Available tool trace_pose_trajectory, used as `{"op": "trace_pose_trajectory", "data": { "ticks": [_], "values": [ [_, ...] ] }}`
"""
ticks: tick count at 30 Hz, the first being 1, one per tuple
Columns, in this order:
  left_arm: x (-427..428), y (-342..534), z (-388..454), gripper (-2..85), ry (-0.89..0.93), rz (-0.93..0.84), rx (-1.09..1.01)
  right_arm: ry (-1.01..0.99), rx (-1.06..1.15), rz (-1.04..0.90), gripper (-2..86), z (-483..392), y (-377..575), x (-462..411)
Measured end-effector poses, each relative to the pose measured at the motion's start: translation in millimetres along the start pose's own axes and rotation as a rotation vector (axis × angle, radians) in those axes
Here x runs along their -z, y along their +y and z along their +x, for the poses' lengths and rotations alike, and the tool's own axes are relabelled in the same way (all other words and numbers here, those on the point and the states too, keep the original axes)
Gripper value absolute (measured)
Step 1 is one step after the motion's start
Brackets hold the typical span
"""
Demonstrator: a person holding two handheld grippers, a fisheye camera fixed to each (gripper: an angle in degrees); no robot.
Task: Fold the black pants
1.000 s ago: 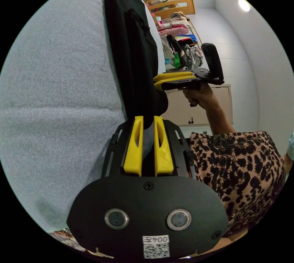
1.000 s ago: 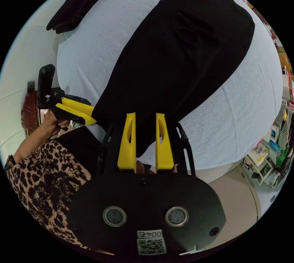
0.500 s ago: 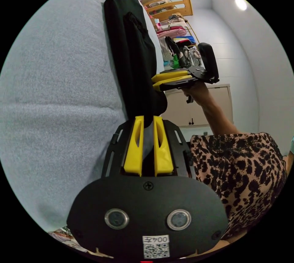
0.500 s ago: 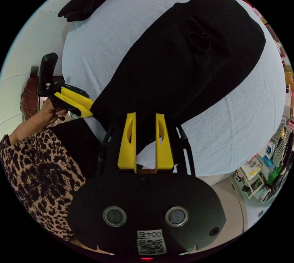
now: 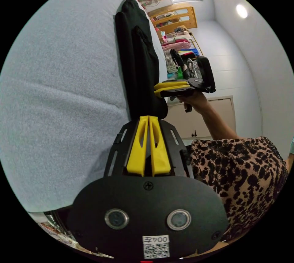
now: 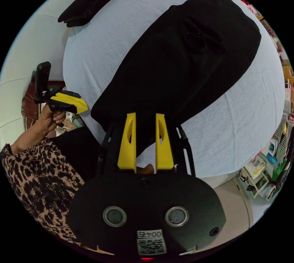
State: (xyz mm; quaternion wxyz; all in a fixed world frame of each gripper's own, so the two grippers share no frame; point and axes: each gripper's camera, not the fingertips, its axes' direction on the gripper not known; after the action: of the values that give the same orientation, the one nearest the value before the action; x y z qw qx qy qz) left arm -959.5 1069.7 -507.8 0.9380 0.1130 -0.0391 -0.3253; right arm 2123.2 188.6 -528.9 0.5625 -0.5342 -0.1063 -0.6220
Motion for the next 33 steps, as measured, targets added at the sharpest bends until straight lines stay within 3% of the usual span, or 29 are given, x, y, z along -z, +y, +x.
{"op": "trace_pose_trajectory", "data": {
  "ticks": [7,22,33],
  "values": [
    [-6.5,16.1,28.5,0.2,-0.045,0.085,0.053,0.005,-0.003,-0.026,8.9,-9.1,-3.6,-6.8],
    [-25.3,77.1,66.5,0.2,-0.168,0.097,0.142,0.052,0.083,-0.022,9.7,-32.3,4.8,-16.2],
    [2.1,48.7,22.5,0.2,-0.107,0.070,0.101,-0.007,0.063,-0.028,9.6,-25.6,6.8,-17.8]
  ]
}}
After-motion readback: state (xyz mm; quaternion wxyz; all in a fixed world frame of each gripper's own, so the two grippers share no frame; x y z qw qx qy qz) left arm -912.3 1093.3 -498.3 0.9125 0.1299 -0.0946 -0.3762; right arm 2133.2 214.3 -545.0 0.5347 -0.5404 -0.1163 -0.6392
